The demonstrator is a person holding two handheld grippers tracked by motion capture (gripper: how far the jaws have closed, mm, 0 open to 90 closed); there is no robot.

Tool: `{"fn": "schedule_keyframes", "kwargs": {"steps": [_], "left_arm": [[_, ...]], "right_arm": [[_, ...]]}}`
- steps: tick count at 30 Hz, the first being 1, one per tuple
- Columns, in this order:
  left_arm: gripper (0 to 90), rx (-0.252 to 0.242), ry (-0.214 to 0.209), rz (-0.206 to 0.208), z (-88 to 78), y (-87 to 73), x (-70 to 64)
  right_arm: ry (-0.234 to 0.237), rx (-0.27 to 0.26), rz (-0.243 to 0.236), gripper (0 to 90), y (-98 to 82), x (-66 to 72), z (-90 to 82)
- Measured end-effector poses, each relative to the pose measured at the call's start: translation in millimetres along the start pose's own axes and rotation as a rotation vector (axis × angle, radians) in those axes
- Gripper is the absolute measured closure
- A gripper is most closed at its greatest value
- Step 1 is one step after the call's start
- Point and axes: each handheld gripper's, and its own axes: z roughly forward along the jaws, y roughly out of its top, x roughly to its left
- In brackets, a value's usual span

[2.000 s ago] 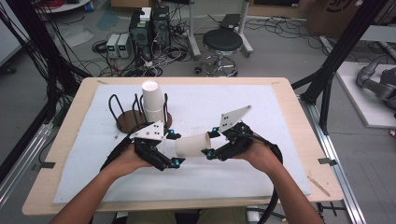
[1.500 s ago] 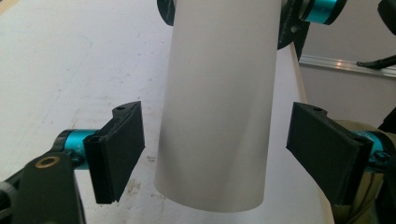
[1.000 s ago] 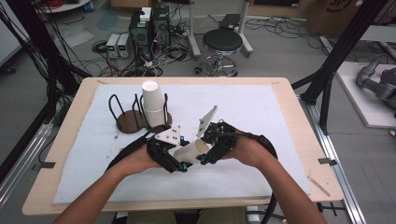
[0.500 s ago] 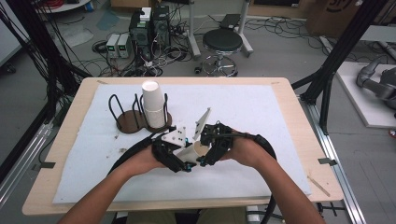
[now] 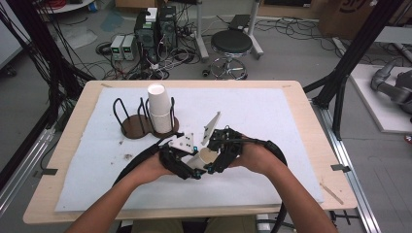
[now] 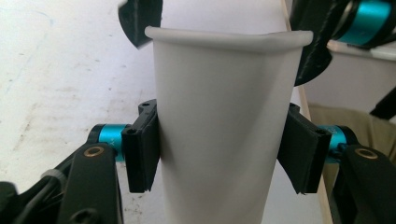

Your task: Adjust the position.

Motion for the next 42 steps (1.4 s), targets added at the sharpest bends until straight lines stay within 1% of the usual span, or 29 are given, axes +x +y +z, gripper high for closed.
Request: {"fn": "schedule_keyframes", "kwargs": {"steps": [2, 3, 4, 5, 6, 7, 8, 9, 10, 11, 12, 13, 14, 15, 16, 17, 18, 19, 20, 21, 22, 25, 29, 31, 34, 35, 38, 39, 42], "left_arm": [[37.2, -0.015, 0.001, -0.008, -1.2, -1.8, 1.1], [37.2, -0.037, 0.007, -0.018, -2.0, -3.9, 1.9], [37.2, -0.059, 0.013, -0.026, -3.1, -6.7, 2.7], [37.1, -0.072, 0.016, -0.035, -3.7, -8.5, 3.1], [37.1, -0.085, 0.018, -0.040, -4.9, -10.7, 4.0], [36.8, -0.122, 0.030, -0.065, -6.0, -15.4, 5.0], [36.7, -0.138, 0.034, -0.074, -6.5, -17.5, 5.5], [36.7, -0.138, 0.034, -0.074, -6.5, -17.5, 5.5], [36.7, -0.158, 0.042, -0.083, -7.0, -20.2, 6.2], [36.0, -0.167, 0.043, -0.087, -7.5, -21.8, 6.7], [36.0, -0.182, 0.048, -0.093, -7.8, -23.8, 7.1], [36.0, -0.194, 0.054, -0.096, -8.0, -25.7, 7.4], [36.0, -0.211, 0.065, -0.095, -8.6, -28.7, 8.1], [35.9, -0.211, 0.065, -0.095, -8.6, -28.7, 8.1], [35.9, -0.235, 0.074, -0.101, -8.9, -30.9, 8.3], [35.6, -0.254, 0.082, -0.107, -9.3, -32.6, 8.7], [35.6, -0.272, 0.090, -0.108, -9.9, -34.2, 9.3], [35.5, -0.291, 0.101, -0.109, -10.6, -35.7, 10.0], [35.2, -0.311, 0.112, -0.111, -11.3, -37.3, 10.8], [35.2, -0.331, 0.120, -0.112, -12.0, -38.9, 11.8], [35.2, -0.342, 0.129, -0.111, -12.8, -40.2, 12.8], [35.2, -0.384, 0.154, -0.113, -14.5, -43.9, 15.5], [35.2, -0.448, 0.168, -0.110, -17.6, -47.4, 17.5], [35.2, -0.488, 0.175, -0.114, -20.0, -49.9, 17.7], [34.9, -0.525, 0.181, -0.120, -23.1, -53.8, 17.9], [34.9, -0.534, 0.186, -0.121, -24.2, -55.5, 17.9], [34.5, -0.552, 0.200, -0.124, -27.0, -60.1, 18.5], [34.5, -0.557, 0.214, -0.125, -29.2, -62.7, 19.0], [34.5, -0.557, 0.228, -0.121, -31.8, -64.7, 18.6]], "right_arm": [[0.002, -0.071, 0.044, 24.4, -4.8, -3.5, -3.6], [0.002, -0.071, 0.044, 24.4, -4.8, -3.5, -3.6], [0.007, -0.106, 0.064, 23.6, -7.7, -4.9, -5.8], [0.012, -0.165, 0.089, 21.9, -13.9, -7.0, -10.4], [0.012, -0.165, 0.089, 21.9, -13.9, -7.0, -10.4], [0.012, -0.230, 0.125, 21.5, -21.0, -8.6, -14.9], [0.013, -0.261, 0.144, 21.5, -25.0, -9.1, -17.0], [0.013, -0.261, 0.144, 21.5, -25.0, -9.1, -17.0], [0.012, -0.293, 0.162, 21.5, -29.4, -10.0, -18.7], [-0.004, -0.344, 0.187, 21.3, -38.6, -11.8, -21.3], [-0.004, -0.344, 0.187, 21.3, -38.6, -11.8, -21.3], [-0.021, -0.403, 0.218, 21.2, -49.4, -12.5, -23.2], [-0.031, -0.431, 0.229, 21.2, -55.2, -12.6, -23.7], [-0.031, -0.431, 0.229, 21.2, -55.2, -12.6, -23.7], [-0.041, -0.445, 0.238, 21.2, -59.6, -12.4, -24.0], [-0.067, -0.490, 0.269, 21.2, -73.4, -12.2, -23.5], [-0.067, -0.490, 0.269, 21.2, -73.4, -12.2, -23.5], [-0.083, -0.507, 0.284, 21.2, -80.0, -12.4, -23.1], [-0.127, -0.542, 0.321, 21.2, -93.8, -11.9, -21.7], [-0.153, -0.556, 0.341, 21.2, -101.0, -11.6, -20.9], [-0.153, -0.556, 0.341, 21.2, -101.0, -11.6, -20.9], [-0.226, -0.606, 0.397, 21.2, -121.7, -10.9, -18.5], [-0.290, -0.629, 0.446, 21.2, -142.4, -8.7, -15.6], [-0.305, -0.632, 0.464, 21.2, -148.5, -7.4, -14.5], [-0.320, -0.639, 0.482, 21.2, -157.2, -5.6, -11.4], [-0.325, -0.645, 0.498, 21.2, -162.7, -5.6, -8.5], [-0.334, -0.654, 0.515, 21.2, -167.5, -5.5, -5.6], [-0.338, -0.670, 0.533, 21.2, -171.8, -4.2, -2.8], [-0.340, -0.682, 0.545, 21.2, -174.8, -3.5, -0.6]]}}
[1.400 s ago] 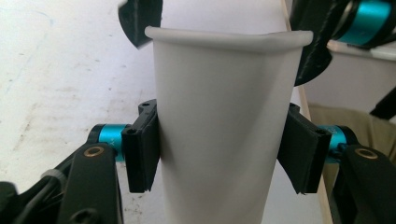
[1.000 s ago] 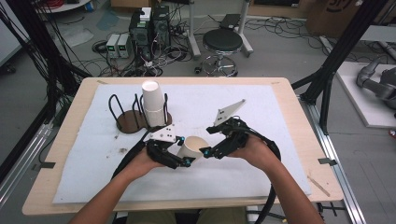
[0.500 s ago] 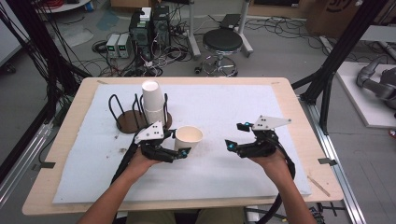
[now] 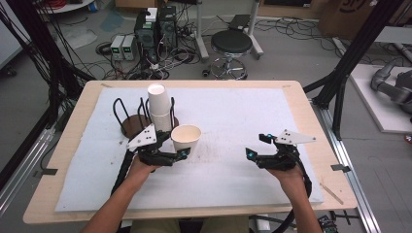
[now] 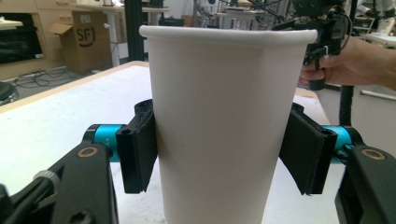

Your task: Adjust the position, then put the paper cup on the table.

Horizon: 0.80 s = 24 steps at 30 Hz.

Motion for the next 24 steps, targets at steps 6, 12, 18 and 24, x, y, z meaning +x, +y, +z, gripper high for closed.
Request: {"fn": "schedule_keyframes", "kwargs": {"steps": [6, 12, 18, 24], "left_arm": [[34.2, -0.015, 0.017, 0.000, -1.5, 0.2, 0.3], [33.9, -0.036, 0.033, -0.005, 3.1, 1.4, 4.8], [33.9, -0.013, 0.056, -0.014, 17.8, -1.4, 14.4], [33.9, 0.069, 0.076, -0.008, 34.5, -11.6, 19.4]], "right_arm": [[-0.001, 0.001, -0.003, 21.2, -4.1, 0.8, -0.2], [-0.005, -0.005, -0.013, 21.2, -6.1, 1.3, -2.1], [-0.008, -0.001, -0.010, 21.2, -6.9, 1.0, -1.7], [-0.004, -0.001, -0.017, 21.2, -5.7, 2.4, -0.2]]}}
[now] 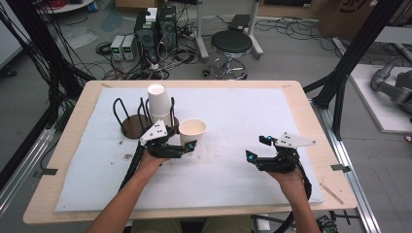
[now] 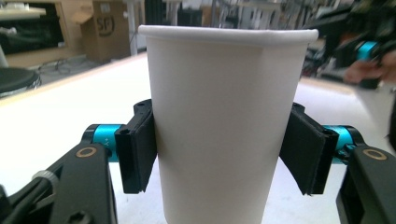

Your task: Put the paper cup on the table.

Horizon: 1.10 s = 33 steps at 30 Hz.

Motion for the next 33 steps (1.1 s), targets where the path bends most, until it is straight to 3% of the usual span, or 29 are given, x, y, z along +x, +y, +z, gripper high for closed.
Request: {"fn": "schedule_keyframes", "kwargs": {"steps": [4, 10, 14, 19, 23, 27, 33], "left_arm": [[32.7, 0.058, 0.012, -0.011, 9.6, -4.9, 3.2], [32.5, 0.165, 0.058, 0.007, 18.7, -7.8, 2.4], [32.7, 0.199, 0.058, 0.005, 21.6, -11.5, 2.5], [32.6, 0.230, 0.073, 0.030, 18.3, -9.1, -1.3], [32.5, 0.278, 0.085, 0.036, 5.8, -10.1, -3.4], [32.2, 0.258, 0.095, 0.010, -4.5, -16.2, -3.9], [30.8, 0.261, 0.101, 0.002, -5.1, -16.6, -4.8]], "right_arm": [[0.006, 0.004, -0.004, 21.2, 0.0, 0.2, 1.7], [0.011, 0.002, -0.011, 21.2, 0.4, 0.4, 1.5], [0.014, -0.001, -0.010, 21.3, -0.1, 0.0, 0.3], [0.017, -0.002, -0.011, 21.2, -0.5, 0.0, -0.1], [0.019, 0.005, -0.013, 21.2, -1.9, 0.8, -0.9], [0.014, 0.005, -0.014, 21.2, -2.0, 1.2, -1.2], [0.011, 0.016, -0.013, 21.2, -3.4, 1.2, -0.9]]}}
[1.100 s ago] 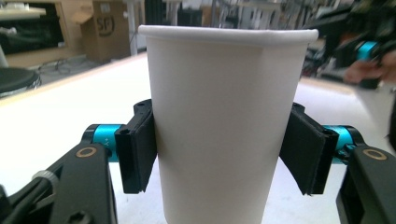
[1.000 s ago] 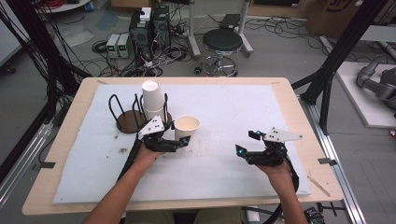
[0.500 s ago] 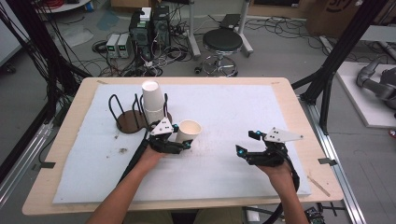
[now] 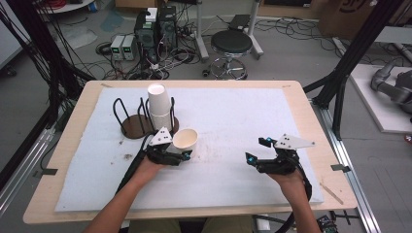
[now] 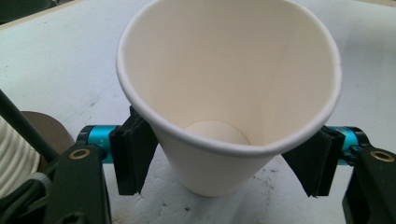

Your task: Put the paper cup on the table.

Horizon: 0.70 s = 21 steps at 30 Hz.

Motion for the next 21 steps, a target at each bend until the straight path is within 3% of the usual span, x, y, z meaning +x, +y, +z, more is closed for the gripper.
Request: {"fn": "schedule_keyframes", "kwargs": {"steps": [3, 6, 11, 16, 17, 21], "left_arm": [[28.6, 0.008, 0.002, -0.024, 1.1, -0.9, 0.3], [16.8, 0.013, 0.005, -0.066, 0.6, -4.0, -1.3], [16.6, -0.024, -0.009, -0.074, -14.1, -7.9, -5.6], [16.6, -0.079, -0.020, -0.088, -35.5, -15.4, -6.6], [16.6, -0.099, -0.041, -0.095, -41.5, -17.3, -5.7], [16.6, -0.165, -0.018, -0.106, -61.8, -20.4, -1.9]], "right_arm": [[0.000, 0.003, 0.003, 21.2, -1.3, -1.4, 0.0], [0.001, 0.010, 0.007, 21.2, -2.9, -2.6, 0.0], [-0.001, 0.008, 0.005, 21.2, -4.1, -3.7, -0.5], [-0.004, 0.006, 0.006, 21.2, -5.1, -4.3, -2.0], [-0.004, 0.006, 0.007, 21.2, -5.5, -4.6, -2.2], [-0.038, 0.004, -0.015, 21.2, -10.2, -6.5, -2.8]]}}
